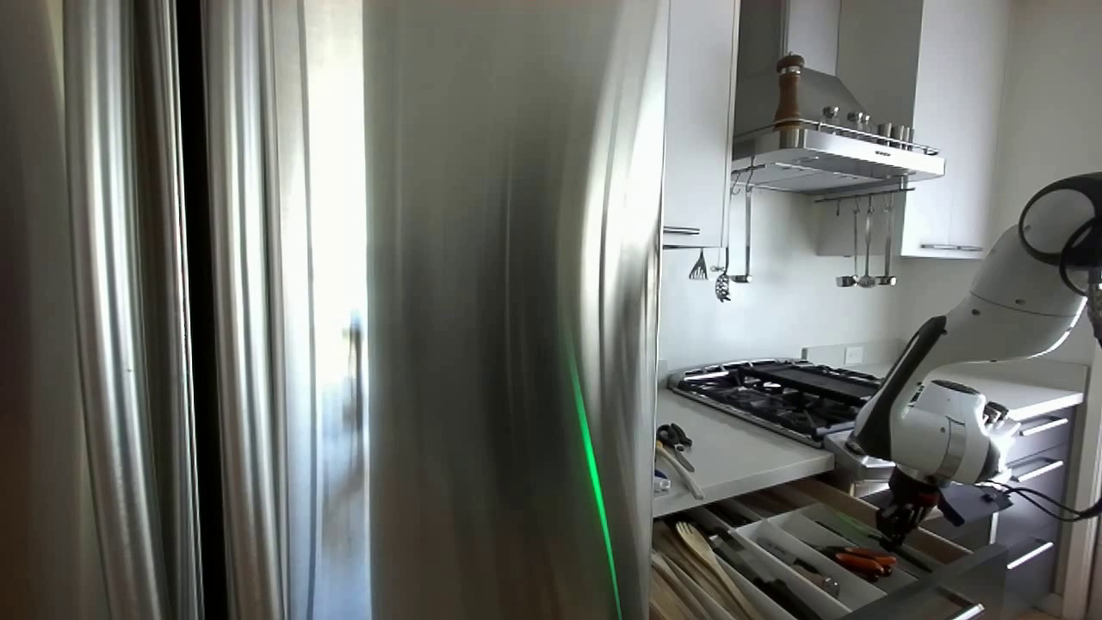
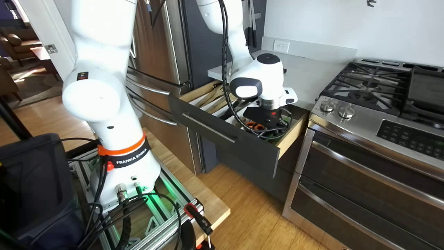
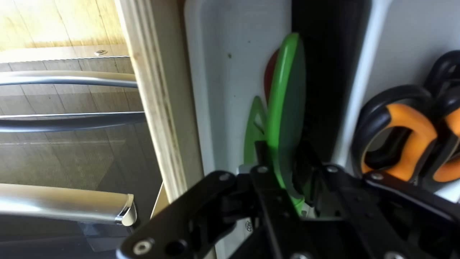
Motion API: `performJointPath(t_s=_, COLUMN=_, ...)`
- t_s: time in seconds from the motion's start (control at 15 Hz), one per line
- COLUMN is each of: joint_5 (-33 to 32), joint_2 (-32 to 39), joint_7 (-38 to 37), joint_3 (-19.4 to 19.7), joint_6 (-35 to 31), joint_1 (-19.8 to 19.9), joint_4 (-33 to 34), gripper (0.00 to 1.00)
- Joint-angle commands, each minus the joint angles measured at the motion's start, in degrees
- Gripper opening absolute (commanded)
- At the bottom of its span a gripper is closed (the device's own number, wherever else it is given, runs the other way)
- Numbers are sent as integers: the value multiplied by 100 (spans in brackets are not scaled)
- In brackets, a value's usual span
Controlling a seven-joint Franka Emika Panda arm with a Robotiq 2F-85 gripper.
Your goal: Pick up the black knife from the kitchen counter and put it in the far right compartment of the utensil tray in the open drawer
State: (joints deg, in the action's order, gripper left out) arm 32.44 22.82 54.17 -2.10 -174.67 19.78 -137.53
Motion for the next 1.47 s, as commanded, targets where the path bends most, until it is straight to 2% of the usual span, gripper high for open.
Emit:
performJointPath(t_s=0.0, joint_5=-70, joint_2=452, joint_7=-179, joint_3=133, joint_6=-264, joint_1=-232, joint_4=353, gripper=6)
performJointPath(t_s=0.27, joint_5=-137, joint_2=735, joint_7=-357, joint_3=483, joint_6=-257, joint_1=-581, joint_4=624, gripper=6)
performJointPath(t_s=0.4, joint_5=-157, joint_2=773, joint_7=-490, joint_3=760, joint_6=-107, joint_1=-827, joint_4=680, gripper=49)
performJointPath(t_s=0.47, joint_5=-161, joint_2=735, joint_7=-535, joint_3=860, joint_6=-4, joint_1=-925, joint_4=683, gripper=54)
performJointPath(t_s=0.67, joint_5=-130, joint_2=397, joint_7=-576, joint_3=941, joint_6=166, joint_1=-1107, joint_4=565, gripper=77)
performJointPath(t_s=0.87, joint_5=-73, joint_2=-246, joint_7=-382, joint_3=786, joint_6=222, joint_1=-1055, joint_4=366, gripper=99)
performJointPath(t_s=0.93, joint_5=-88, joint_2=-477, joint_7=-335, joint_3=778, joint_6=234, joint_1=-1065, joint_4=299, gripper=100)
performJointPath(t_s=1.07, joint_5=-272, joint_2=-951, joint_7=-477, joint_3=1032, joint_6=454, joint_1=-1285, joint_4=115, gripper=100)
performJointPath(t_s=1.2, joint_5=-714, joint_2=-1524, joint_7=-721, joint_3=1322, joint_6=1228, joint_1=-1472, joint_4=-92, gripper=100)
performJointPath(t_s=1.27, joint_5=-1034, joint_2=-1809, joint_7=-876, joint_3=1432, joint_6=1598, joint_1=-1527, joint_4=-181, gripper=100)
performJointPath(t_s=1.33, joint_5=-1690, joint_2=-2144, joint_7=-1313, joint_3=1198, joint_6=1958, joint_1=-1220, joint_4=-293, gripper=100)
performJointPath(t_s=1.4, joint_5=-2023, joint_2=-2441, joint_7=-1524, joint_3=1235, joint_6=2320, joint_1=-1237, joint_4=-339, gripper=99)
